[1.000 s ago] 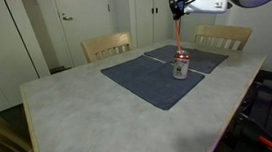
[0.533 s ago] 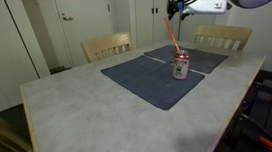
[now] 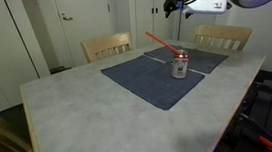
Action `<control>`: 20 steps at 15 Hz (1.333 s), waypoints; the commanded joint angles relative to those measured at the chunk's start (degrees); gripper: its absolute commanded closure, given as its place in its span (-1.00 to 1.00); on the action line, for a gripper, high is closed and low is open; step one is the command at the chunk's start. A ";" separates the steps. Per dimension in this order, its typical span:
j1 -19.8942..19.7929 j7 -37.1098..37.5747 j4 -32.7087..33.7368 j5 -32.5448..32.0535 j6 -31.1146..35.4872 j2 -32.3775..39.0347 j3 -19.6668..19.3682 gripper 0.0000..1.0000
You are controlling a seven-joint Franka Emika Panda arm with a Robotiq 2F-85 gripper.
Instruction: Put the red straw in the can
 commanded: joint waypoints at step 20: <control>37.65 -8.44 -0.38 -5.58 -17.13 23.90 -32.51 -1.00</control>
